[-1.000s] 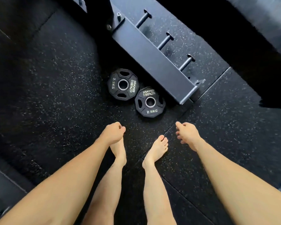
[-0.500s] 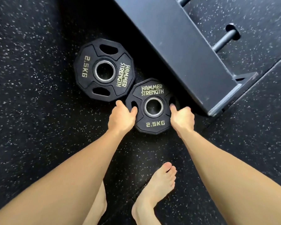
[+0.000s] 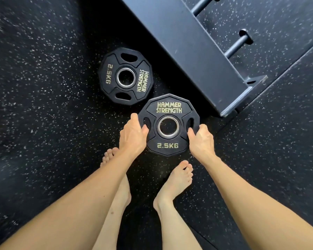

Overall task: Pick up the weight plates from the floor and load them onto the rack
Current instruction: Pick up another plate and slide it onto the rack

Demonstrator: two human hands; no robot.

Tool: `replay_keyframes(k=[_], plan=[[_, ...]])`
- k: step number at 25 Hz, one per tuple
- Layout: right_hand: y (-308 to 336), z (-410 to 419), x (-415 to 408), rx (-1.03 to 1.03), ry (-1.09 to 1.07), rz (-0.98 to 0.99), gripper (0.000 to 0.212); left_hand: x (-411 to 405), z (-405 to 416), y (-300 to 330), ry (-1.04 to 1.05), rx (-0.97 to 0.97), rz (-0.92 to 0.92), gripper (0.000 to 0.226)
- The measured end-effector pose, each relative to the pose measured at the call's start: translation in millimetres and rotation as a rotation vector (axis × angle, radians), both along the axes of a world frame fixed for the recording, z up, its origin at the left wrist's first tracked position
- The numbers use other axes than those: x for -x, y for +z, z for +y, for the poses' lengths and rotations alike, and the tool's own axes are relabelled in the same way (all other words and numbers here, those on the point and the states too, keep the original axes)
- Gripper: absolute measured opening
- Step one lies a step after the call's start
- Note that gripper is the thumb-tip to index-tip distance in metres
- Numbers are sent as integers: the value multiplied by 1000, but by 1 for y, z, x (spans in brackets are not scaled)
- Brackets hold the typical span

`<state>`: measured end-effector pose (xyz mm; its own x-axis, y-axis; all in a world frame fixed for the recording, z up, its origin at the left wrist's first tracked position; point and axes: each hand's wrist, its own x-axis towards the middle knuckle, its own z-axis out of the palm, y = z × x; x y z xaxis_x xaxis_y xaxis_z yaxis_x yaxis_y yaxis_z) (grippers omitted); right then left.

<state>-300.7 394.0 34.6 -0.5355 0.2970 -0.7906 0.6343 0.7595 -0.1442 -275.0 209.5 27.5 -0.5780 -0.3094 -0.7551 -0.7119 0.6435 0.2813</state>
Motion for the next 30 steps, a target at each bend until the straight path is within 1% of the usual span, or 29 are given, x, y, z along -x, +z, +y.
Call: replay_keyframes(k=[2,4,7,9,12,15,17,20,23,24,26,28,30], plan=[[47,-2,-12,70,-57,-4,40,-6,-14,49,-30,-2,47,24],[100,-5,-20,126,-82,13,36,-8,-26,104,-16,-9,45,32],[181,-12,-24,217,-117,50,32,-5,-43,183,159,-112,30,38],[244,-18,-26,263,-130,81,36,-6,-52,246,264,-203,40,39],[339,-25,-35,299,-180,104,50,-12,-56,346,367,-283,80,37],[425,-34,-49,364,-223,182,53,-24,-57,441,438,-369,192,23],[484,-40,-60,414,-235,257,52,-37,-62,508,444,-431,301,23],[567,-49,-76,536,-244,372,42,-68,-75,591,444,-493,451,19],[627,-57,-85,647,-274,490,27,-97,-82,642,504,-510,550,14],[643,-59,-89,650,-243,536,29,-107,-81,657,516,-504,596,16],[673,-65,-99,663,-173,618,32,-127,-77,684,541,-450,721,30],[691,-68,-105,710,-98,658,32,-145,-72,703,605,-378,833,42],[703,-69,-109,765,-9,647,33,-165,-66,714,699,-318,912,41]])
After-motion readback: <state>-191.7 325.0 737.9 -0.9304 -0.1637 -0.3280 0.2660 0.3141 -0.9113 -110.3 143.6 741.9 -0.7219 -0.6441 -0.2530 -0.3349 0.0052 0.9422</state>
